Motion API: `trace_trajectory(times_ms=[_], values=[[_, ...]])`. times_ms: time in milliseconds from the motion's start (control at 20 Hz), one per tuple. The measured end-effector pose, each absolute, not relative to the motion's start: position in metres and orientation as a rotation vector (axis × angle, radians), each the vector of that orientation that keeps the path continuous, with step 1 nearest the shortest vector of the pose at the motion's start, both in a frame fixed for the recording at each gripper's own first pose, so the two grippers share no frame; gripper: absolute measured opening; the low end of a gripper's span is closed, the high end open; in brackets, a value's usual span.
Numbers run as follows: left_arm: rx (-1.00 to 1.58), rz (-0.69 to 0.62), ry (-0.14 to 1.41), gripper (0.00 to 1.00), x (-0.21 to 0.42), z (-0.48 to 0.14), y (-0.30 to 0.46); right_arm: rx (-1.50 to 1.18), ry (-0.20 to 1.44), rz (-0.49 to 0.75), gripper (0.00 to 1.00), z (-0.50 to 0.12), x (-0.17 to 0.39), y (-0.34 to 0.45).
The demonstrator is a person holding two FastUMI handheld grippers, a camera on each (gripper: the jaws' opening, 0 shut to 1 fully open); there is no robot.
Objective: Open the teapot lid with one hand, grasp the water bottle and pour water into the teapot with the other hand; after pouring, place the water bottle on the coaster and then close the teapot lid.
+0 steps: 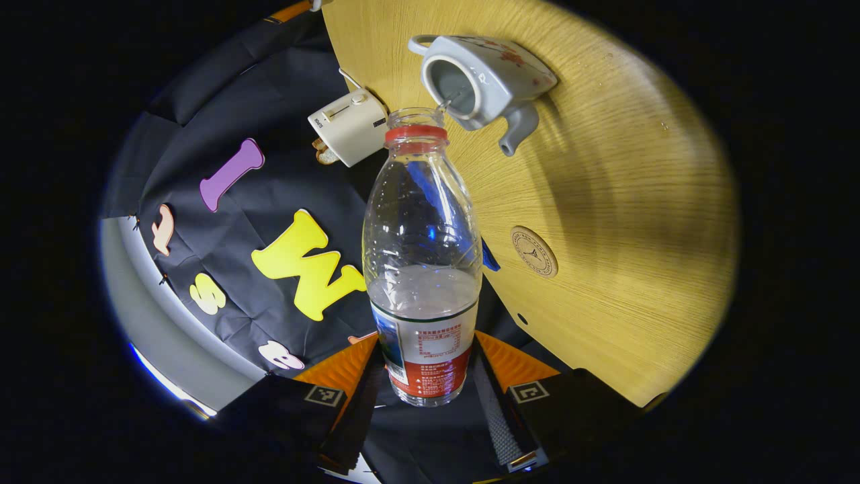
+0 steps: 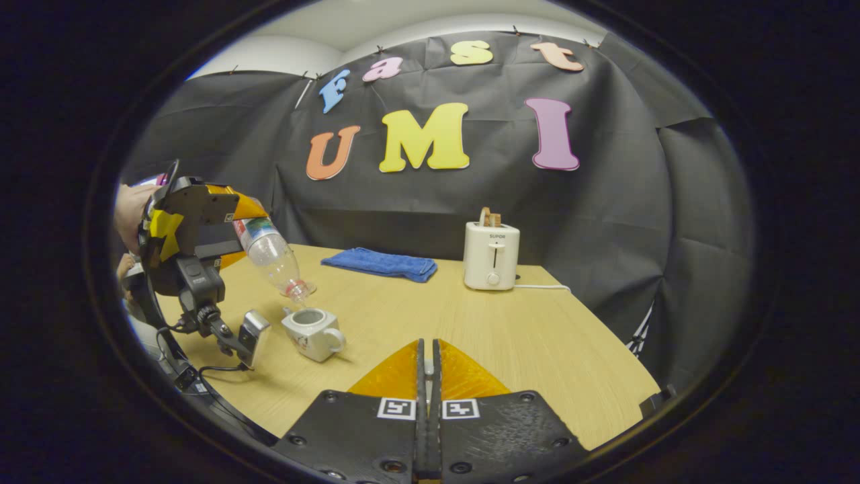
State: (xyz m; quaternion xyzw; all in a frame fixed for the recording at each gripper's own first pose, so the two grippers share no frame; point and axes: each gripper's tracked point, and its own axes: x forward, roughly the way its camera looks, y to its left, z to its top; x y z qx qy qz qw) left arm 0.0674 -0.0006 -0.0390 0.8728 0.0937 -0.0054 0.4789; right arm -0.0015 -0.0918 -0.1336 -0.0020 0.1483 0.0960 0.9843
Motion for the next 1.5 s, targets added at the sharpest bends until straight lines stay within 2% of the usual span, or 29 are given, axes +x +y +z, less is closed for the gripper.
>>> trace_trajectory(times_ms=[600, 900, 1150, 1250, 1500], values=[[2.143, -0.011, 0.178, 0.75, 0.071, -0.038, -0.003, 0.006, 0.296, 0.189, 0.0, -0.133, -0.004, -0.094], [1.969, -0.045, 0.209, 0.75, 0.072, -0.063, 0.007, 0.014, 0.294, 0.18, 0.0, -0.129, -0.004, -0.093], [1.558, -0.151, 0.368, 0.75, 0.058, -0.119, 0.02, 0.029, 0.304, 0.175, 0.0, -0.126, -0.002, -0.088], [1.411, -0.147, 0.343, 0.75, 0.053, -0.119, 0.011, 0.027, 0.305, 0.174, 0.0, -0.123, -0.001, -0.085], [0.857, -0.084, 0.365, 0.75, 0.039, -0.134, 0.029, 0.022, 0.294, 0.164, 0.0, -0.116, 0.003, -0.082]])
